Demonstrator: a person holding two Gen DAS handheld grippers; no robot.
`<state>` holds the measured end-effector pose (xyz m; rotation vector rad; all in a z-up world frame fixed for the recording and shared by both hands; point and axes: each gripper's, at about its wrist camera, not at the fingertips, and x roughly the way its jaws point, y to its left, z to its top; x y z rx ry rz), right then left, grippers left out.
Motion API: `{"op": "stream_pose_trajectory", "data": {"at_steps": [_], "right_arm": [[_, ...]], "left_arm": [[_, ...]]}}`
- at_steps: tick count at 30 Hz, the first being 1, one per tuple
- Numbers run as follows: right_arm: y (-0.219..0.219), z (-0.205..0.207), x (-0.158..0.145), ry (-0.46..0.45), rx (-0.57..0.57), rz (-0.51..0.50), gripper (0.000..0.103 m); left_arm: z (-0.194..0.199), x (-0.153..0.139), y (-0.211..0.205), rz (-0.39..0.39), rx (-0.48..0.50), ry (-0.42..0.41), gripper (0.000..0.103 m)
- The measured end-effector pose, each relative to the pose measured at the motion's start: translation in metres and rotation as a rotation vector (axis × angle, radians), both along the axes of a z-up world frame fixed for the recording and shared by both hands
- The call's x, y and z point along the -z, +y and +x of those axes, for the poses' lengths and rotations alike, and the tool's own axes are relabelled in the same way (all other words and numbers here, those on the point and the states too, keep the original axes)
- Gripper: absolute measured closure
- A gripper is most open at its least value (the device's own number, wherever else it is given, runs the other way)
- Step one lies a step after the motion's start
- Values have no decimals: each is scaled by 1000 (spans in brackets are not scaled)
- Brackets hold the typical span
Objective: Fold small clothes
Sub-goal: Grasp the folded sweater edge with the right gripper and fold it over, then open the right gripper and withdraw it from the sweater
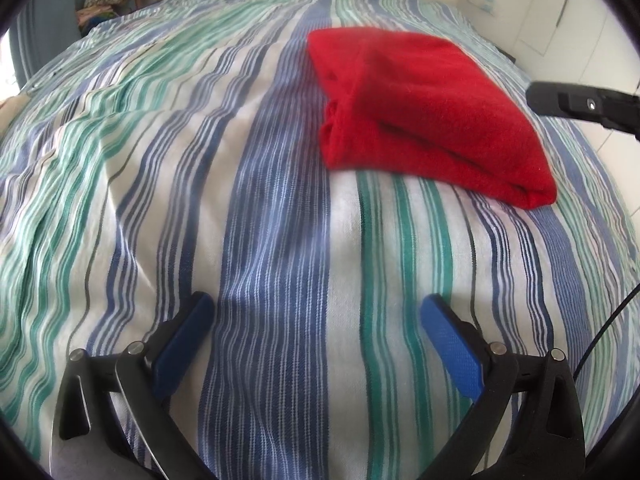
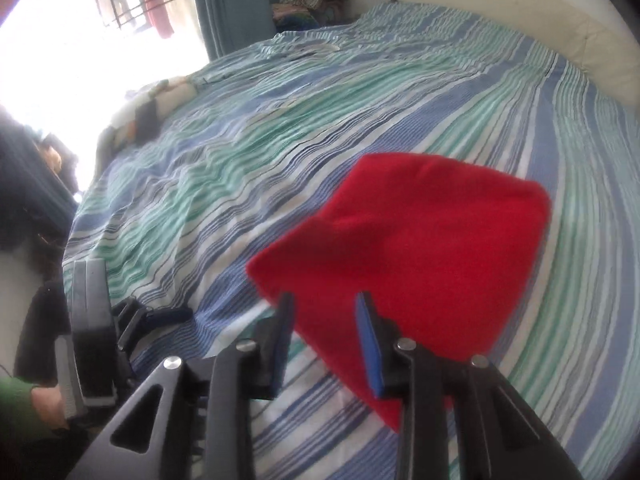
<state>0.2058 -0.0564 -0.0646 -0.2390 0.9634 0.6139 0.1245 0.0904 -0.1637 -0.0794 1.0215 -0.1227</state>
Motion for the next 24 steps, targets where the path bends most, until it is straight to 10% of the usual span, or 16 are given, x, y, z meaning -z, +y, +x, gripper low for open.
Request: {"op": "stream_pose_trajectory", "data": {"at_steps": [6,11,15,24], "right_arm": [[-55,0,71,206,175,-67,70],[-78,-36,55,116,255,31,61],[-111,-95,34,-52,314,21,33],[-190,-152,72,-97,519,-73,31]], "left_arm": [[-6,2,-1,14,14,-31,0],[-13,1,-2,13,16,-44,0],[-13,2,-2,14,15,-51,0],[-22,2,-7,37,15,-79,0]]}}
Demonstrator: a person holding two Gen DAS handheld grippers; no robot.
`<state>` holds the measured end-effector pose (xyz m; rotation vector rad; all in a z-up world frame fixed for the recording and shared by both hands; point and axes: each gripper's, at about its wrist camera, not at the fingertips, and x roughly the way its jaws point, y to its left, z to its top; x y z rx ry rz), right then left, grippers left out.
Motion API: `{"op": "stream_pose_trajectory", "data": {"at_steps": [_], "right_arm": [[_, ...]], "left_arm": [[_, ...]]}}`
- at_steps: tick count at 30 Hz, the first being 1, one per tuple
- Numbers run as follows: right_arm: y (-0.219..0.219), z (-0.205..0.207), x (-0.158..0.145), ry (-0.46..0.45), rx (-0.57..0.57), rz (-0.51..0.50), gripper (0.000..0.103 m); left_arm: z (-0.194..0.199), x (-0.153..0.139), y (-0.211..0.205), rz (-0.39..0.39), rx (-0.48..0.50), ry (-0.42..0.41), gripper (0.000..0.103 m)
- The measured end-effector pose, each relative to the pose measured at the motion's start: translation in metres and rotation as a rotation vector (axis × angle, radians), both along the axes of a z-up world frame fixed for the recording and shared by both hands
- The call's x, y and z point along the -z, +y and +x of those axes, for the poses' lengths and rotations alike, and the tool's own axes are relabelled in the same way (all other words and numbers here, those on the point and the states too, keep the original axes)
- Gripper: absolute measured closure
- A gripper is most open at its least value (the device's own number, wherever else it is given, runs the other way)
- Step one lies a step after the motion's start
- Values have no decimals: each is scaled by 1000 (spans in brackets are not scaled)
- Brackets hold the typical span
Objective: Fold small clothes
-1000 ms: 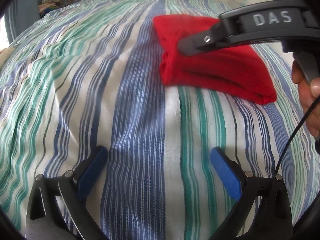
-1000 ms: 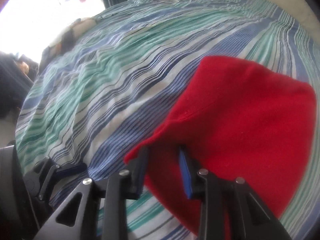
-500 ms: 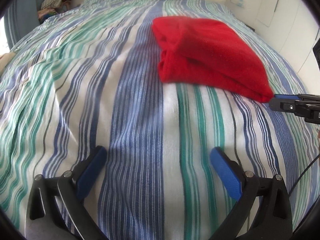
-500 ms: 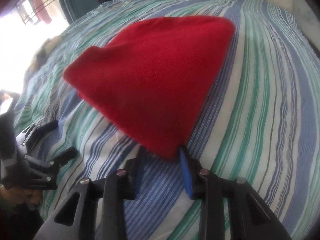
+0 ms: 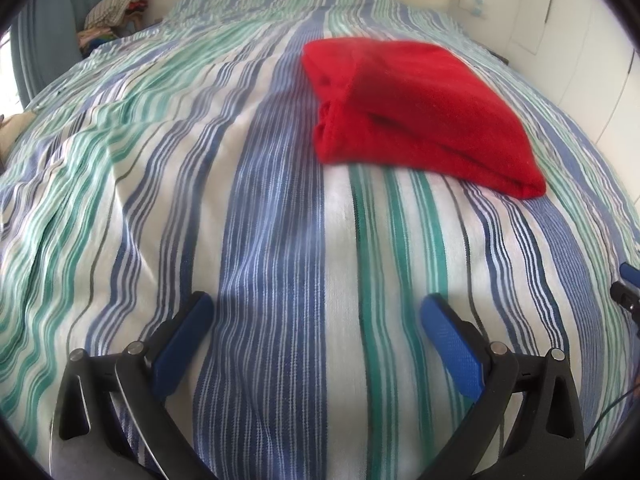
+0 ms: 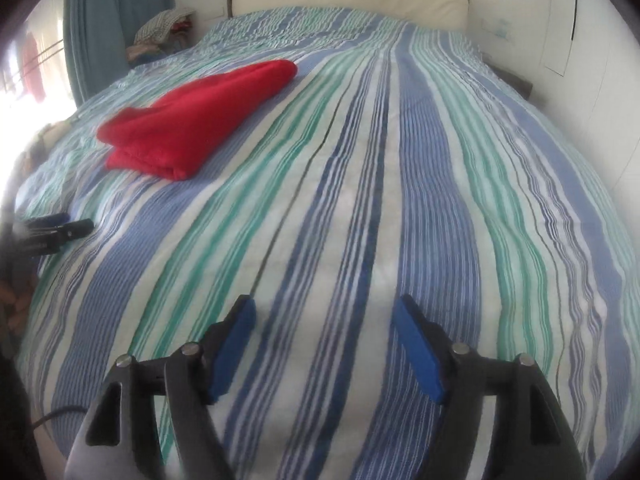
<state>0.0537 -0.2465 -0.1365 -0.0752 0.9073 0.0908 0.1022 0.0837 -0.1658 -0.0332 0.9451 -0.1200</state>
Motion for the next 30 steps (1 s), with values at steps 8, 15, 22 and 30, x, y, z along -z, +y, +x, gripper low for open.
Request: {"op": "stream_pose_trajectory", "data": {"at_steps": [8,15,22,30], "right_arm": [[-4,-11,25,-87,61,25,16],[-7,-10,27,-91,66,40,14],[-6,-10,29,-88,69,24,13],[-3,-10,29,-83,76,3,12]], "left_arm": [[-1,0,1,-7,3,-7,0],[-2,0,0,-2,3,-8,0],[-1,0,0,0,3,-9,0],[-1,0,0,1,3,-9,0]]}}
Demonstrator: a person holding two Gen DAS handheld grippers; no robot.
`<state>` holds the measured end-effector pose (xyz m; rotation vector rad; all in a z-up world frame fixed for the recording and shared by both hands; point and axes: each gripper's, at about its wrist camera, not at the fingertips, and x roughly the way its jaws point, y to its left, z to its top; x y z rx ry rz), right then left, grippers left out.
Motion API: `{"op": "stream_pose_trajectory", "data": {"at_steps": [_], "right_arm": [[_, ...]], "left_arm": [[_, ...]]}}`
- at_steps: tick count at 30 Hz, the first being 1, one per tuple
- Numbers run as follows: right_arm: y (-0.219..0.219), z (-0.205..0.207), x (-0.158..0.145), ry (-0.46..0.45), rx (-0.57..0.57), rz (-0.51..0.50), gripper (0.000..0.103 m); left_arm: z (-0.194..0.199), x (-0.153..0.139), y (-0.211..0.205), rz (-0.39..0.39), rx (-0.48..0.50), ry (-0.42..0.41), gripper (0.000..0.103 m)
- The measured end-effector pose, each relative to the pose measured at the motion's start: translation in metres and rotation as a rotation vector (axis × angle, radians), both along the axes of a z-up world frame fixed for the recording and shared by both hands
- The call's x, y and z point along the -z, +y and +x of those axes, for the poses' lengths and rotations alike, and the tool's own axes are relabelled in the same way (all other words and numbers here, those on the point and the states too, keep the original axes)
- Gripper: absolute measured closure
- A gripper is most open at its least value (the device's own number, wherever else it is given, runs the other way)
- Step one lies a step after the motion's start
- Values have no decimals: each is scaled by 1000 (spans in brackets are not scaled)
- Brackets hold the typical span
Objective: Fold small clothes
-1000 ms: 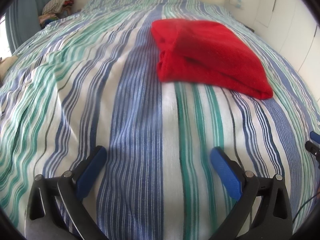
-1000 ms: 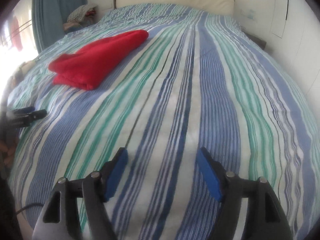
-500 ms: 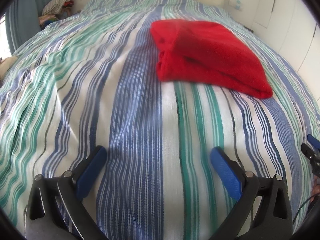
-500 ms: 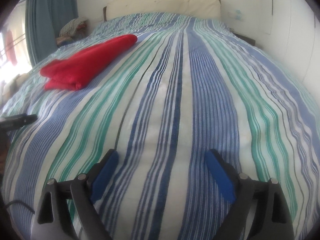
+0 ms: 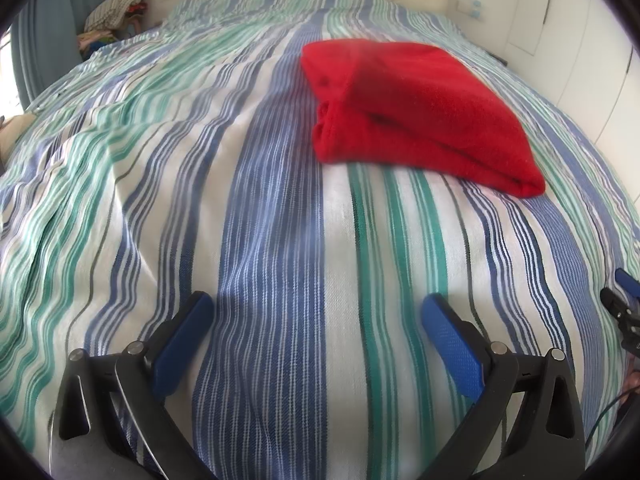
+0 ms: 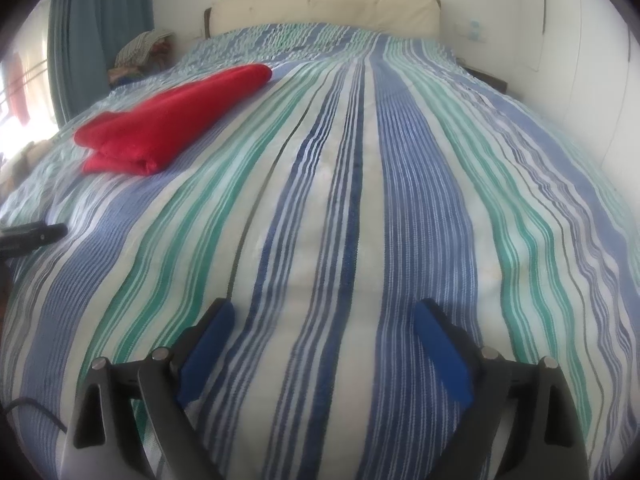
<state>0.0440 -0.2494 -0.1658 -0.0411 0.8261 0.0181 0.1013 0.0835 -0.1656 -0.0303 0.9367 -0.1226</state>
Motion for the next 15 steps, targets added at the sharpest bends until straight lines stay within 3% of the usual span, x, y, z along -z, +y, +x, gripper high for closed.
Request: {"op": "stream_pose_trajectory", "data": {"at_steps": [15], "right_arm": [[5,4,2,21,31,-46,8]], "left_arm": [[0,0,-1,1,0,0,0]]}}
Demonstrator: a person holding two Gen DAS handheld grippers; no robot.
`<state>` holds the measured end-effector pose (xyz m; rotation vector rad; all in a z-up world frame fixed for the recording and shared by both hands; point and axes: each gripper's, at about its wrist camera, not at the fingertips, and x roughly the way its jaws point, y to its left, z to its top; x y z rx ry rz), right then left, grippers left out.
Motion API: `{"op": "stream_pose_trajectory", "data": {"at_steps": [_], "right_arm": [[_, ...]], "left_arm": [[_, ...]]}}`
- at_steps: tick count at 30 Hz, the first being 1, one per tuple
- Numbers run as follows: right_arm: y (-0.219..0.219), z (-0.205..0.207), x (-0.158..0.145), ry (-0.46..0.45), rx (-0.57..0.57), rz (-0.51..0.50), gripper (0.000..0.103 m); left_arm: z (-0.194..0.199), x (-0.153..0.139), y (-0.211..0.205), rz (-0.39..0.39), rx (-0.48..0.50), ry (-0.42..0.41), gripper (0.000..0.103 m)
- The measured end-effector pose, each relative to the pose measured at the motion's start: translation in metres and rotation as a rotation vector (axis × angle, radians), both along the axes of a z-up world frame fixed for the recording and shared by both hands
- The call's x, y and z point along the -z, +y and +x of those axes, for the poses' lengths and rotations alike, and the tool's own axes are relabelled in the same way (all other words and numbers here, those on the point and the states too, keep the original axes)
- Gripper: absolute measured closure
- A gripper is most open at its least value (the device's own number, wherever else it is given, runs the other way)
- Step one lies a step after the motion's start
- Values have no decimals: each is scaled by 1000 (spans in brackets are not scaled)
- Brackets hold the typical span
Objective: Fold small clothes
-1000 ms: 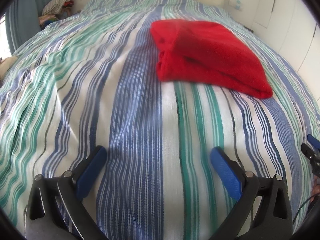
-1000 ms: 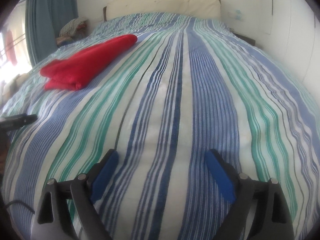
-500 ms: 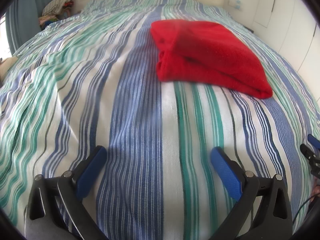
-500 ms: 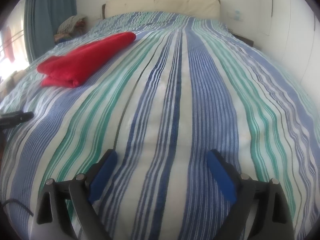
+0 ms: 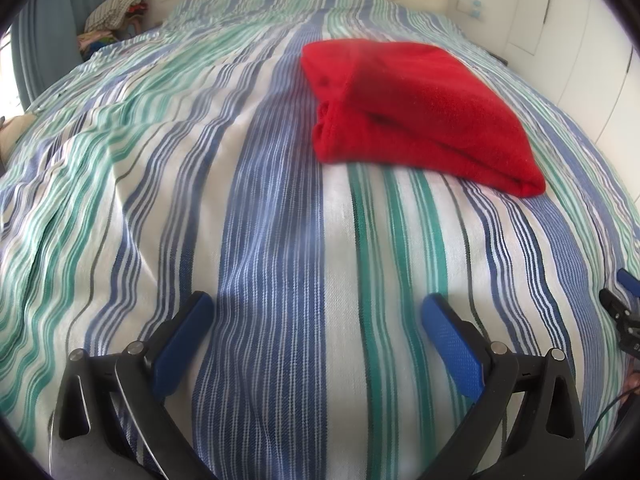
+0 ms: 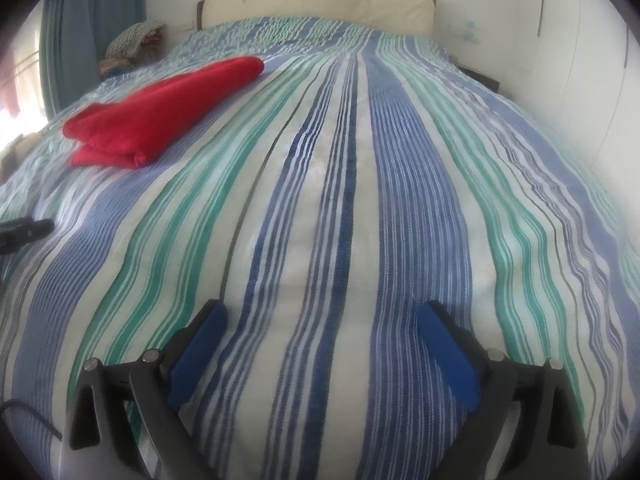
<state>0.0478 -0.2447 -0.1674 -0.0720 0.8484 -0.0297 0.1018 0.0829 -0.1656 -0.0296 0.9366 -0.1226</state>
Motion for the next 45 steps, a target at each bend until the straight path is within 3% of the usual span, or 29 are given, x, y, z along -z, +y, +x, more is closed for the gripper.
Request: {"op": "stream_pose_trajectory", "data": {"at_steps": [45], "right_arm": [[0,12,3,38,33,-28,2]], "left_arm": [[1,0,-1,6,1,1,0]]}}
